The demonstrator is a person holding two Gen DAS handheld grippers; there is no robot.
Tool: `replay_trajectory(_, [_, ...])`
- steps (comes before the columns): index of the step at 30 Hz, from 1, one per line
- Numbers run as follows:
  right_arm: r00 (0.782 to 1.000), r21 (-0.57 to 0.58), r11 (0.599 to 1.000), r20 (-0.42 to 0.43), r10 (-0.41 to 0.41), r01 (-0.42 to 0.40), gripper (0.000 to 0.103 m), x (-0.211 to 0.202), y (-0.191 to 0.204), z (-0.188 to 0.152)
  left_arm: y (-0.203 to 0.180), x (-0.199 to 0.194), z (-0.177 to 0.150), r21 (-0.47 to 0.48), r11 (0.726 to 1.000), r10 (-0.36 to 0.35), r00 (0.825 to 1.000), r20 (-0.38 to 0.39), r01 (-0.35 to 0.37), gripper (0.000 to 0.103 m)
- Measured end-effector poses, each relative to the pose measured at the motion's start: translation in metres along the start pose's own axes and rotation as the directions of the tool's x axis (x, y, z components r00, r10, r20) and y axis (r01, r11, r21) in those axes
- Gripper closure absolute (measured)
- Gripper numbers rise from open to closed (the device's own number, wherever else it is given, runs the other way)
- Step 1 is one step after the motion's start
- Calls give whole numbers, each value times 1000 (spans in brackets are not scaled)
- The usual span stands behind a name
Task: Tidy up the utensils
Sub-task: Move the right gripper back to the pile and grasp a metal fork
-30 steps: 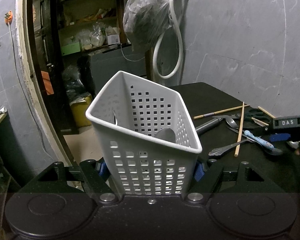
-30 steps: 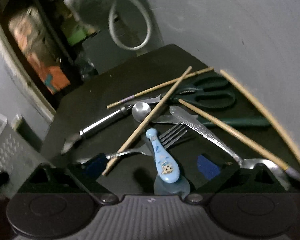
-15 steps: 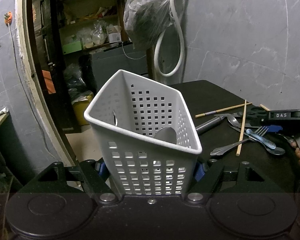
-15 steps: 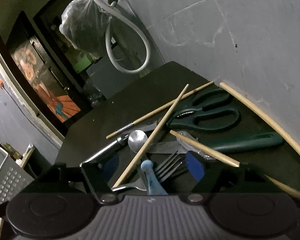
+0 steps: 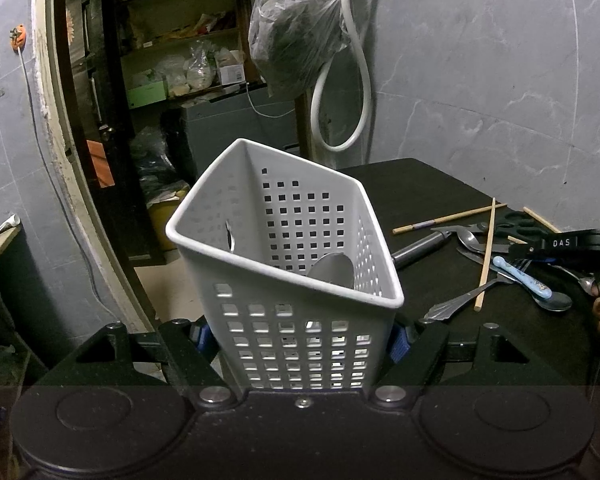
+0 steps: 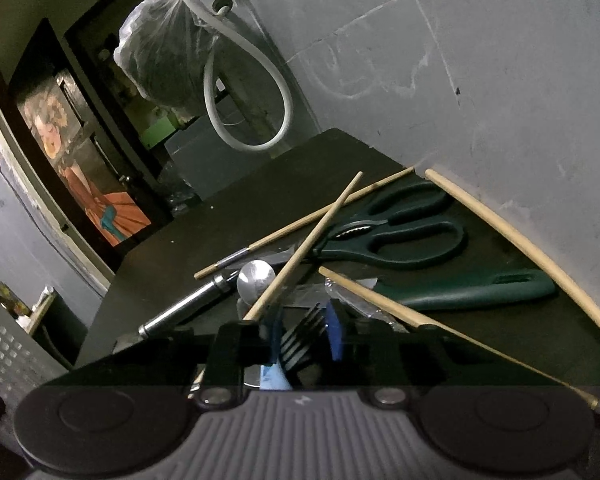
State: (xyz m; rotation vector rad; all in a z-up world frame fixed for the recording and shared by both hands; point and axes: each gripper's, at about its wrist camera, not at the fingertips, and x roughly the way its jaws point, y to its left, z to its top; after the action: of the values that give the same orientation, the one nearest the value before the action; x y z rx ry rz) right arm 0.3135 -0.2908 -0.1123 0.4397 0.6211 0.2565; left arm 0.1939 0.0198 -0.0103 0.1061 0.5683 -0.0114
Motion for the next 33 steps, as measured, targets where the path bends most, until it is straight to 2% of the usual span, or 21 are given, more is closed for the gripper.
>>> replay_trajectory(12, [999, 60, 997, -6, 51, -51, 75, -2, -6, -3, 0, 0, -1, 0, 1000, 0, 1000, 0, 0, 25])
replay_trajectory(14, [999, 55, 998, -3, 44, -43, 78, -2, -5, -3, 0, -1, -1, 0, 1000, 1, 1000, 0, -1, 25])
replay_trajectory(15, [999, 52, 998, -5, 34, -34, 85, -1, -5, -3, 0, 0, -1, 0, 1000, 1, 1000, 0, -1, 25])
replay_trajectory(22, [999, 76, 996, -3, 37, -36, 94, -4, -2, 0, 3, -1, -3, -5, 1000, -2, 1000, 4, 2, 24])
replay_trajectory(29, [1000, 52, 999, 17, 14, -15, 96, -17, 10, 10, 3, 0, -6, -3, 1000, -1, 1000, 11, 1, 24])
replay_trajectory(33, [999, -7, 1000, 34, -15, 15, 96, -28, 21, 16, 2, 0, -8, 1, 1000, -2, 1000, 17, 2, 24])
